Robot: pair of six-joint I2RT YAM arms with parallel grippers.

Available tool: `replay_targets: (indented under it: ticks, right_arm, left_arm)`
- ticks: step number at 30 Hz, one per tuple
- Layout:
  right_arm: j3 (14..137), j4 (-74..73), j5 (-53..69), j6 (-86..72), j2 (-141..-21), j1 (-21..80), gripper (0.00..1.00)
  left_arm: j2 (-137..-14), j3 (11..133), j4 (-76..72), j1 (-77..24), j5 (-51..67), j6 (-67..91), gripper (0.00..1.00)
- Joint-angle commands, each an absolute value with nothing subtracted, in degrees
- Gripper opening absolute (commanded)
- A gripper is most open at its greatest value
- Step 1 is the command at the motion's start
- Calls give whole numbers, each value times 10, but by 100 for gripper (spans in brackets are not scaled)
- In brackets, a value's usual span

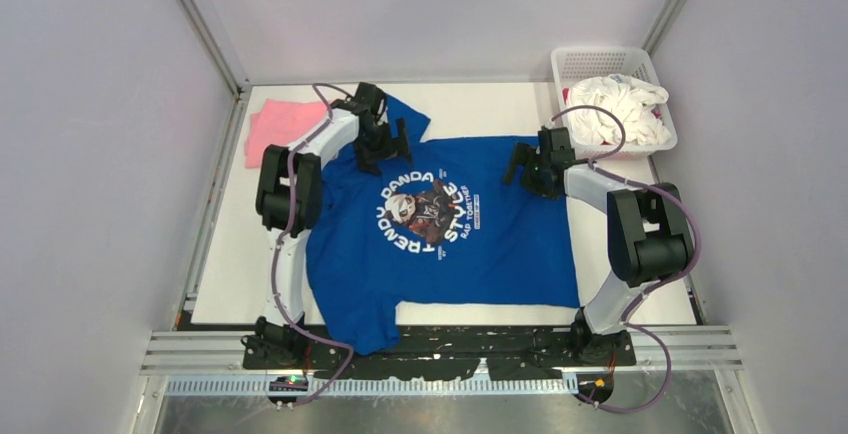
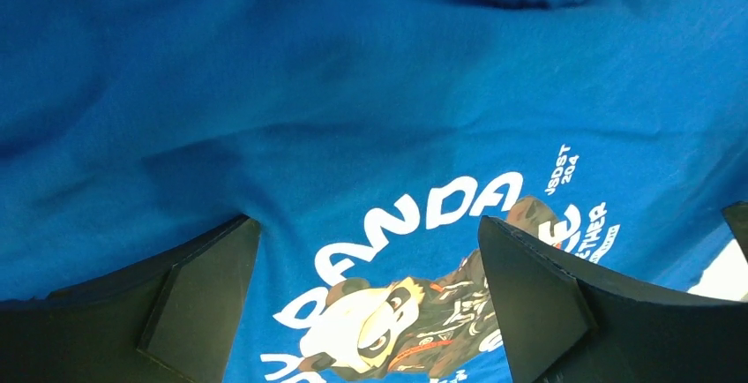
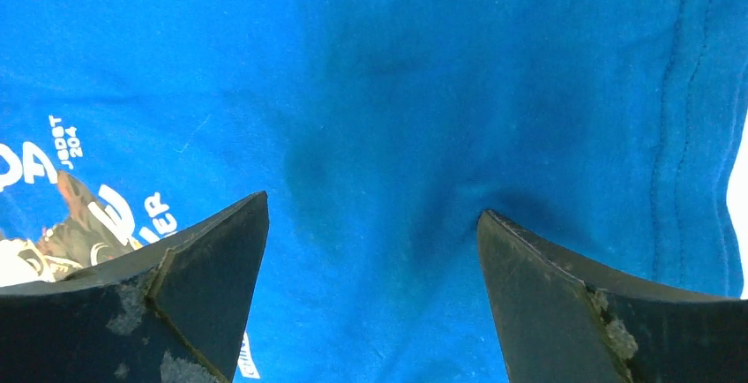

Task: Fold and stack the t-shirts
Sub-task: Flatten out the tshirt

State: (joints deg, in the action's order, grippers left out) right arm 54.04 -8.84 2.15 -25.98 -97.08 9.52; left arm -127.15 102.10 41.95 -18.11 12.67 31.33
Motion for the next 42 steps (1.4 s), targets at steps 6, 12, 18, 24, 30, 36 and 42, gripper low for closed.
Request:
replay_targets:
  ticks: [6, 12, 18, 24, 30, 36, 42]
  right_arm:
    - [628, -63, 71, -270, -1065, 65, 95]
    - [672, -58, 78, -284, -1092, 53, 95]
    - [688, -62, 71, -283, -1087, 48, 95]
    - [677, -94, 46, -264, -1015, 50, 95]
    - [597, -119, 9, -259, -867, 65, 96]
    - [461, -129, -68, -297, -661, 61, 95]
    - [366, -148, -96, -329, -527, 51, 95]
  left_arm:
    - [-1395, 1232, 493, -154, 194, 317, 100]
    - [-1441, 1298, 464, -132, 249, 339, 100]
    - [-1454, 1325, 445, -126, 277, 346, 100]
    - [-1365, 1281, 443, -131, 279, 317, 100]
    - [-1157, 1100, 433, -165, 189, 272, 100]
    - [-894, 802, 379, -221, 59, 304, 100]
    - [-697, 548, 399, -289, -37, 380, 100]
